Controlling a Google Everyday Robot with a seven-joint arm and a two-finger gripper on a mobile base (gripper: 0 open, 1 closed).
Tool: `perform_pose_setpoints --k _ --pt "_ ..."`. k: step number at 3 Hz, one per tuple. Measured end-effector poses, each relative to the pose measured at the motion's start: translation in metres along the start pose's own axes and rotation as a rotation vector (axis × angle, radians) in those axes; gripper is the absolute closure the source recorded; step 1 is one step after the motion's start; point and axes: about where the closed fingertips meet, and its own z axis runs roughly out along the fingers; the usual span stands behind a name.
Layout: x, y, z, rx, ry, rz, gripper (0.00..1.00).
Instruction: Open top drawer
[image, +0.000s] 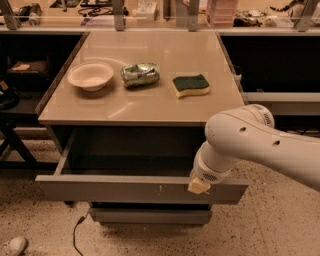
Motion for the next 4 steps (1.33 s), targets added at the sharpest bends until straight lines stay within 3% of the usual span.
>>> perform_pose_setpoints --k 4 --pt "0.015 0.036 -0.004 -0.017 0.009 0.061 1.00"
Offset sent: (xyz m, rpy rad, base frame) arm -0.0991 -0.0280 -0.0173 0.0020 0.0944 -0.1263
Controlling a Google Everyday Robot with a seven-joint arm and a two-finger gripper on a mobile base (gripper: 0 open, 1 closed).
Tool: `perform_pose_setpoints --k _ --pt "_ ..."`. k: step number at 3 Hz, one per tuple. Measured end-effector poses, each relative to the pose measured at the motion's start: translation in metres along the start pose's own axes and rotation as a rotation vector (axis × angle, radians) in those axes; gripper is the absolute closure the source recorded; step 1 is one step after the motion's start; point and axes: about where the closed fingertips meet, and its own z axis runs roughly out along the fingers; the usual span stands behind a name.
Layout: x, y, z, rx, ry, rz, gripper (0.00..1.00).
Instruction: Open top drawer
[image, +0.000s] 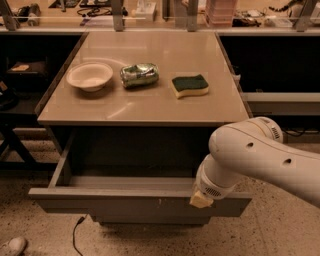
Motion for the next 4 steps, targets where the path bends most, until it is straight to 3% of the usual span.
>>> perform_pose_setpoints --k 4 --pt "0.008 0.023 -0.003 -0.021 0.001 0.024 1.00"
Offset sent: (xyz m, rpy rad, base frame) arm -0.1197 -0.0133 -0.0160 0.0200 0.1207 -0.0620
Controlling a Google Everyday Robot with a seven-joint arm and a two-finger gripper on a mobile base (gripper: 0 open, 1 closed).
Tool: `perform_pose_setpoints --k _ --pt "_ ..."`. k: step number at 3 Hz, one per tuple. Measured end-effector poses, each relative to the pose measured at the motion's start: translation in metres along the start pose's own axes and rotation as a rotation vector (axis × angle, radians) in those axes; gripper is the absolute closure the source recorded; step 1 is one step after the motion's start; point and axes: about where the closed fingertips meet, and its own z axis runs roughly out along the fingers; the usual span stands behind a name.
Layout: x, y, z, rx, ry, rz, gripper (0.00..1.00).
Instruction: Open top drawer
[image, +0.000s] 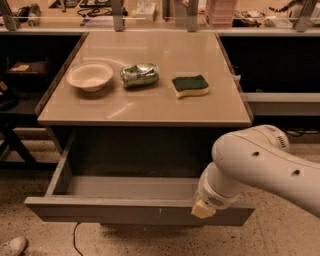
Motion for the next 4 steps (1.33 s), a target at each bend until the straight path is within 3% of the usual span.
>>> perform_pose_setpoints --k 4 --pt "0.010 0.025 -0.002 -0.019 -0.002 0.027 1.00"
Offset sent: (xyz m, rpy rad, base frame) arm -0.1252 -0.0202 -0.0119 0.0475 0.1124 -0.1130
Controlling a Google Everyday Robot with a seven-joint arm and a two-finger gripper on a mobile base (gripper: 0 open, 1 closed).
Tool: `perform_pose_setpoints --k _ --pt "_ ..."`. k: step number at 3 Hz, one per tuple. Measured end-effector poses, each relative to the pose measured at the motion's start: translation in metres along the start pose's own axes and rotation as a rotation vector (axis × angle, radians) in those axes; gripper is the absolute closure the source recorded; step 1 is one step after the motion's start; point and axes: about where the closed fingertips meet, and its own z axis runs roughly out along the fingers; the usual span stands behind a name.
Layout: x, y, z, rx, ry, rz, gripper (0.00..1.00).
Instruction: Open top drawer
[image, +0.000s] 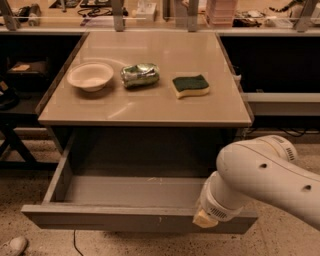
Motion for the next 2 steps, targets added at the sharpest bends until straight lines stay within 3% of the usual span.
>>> perform_pose_setpoints --k 2 --pt "0.0026 0.0078 -0.0013 -0.006 -0.001 0.010 1.00"
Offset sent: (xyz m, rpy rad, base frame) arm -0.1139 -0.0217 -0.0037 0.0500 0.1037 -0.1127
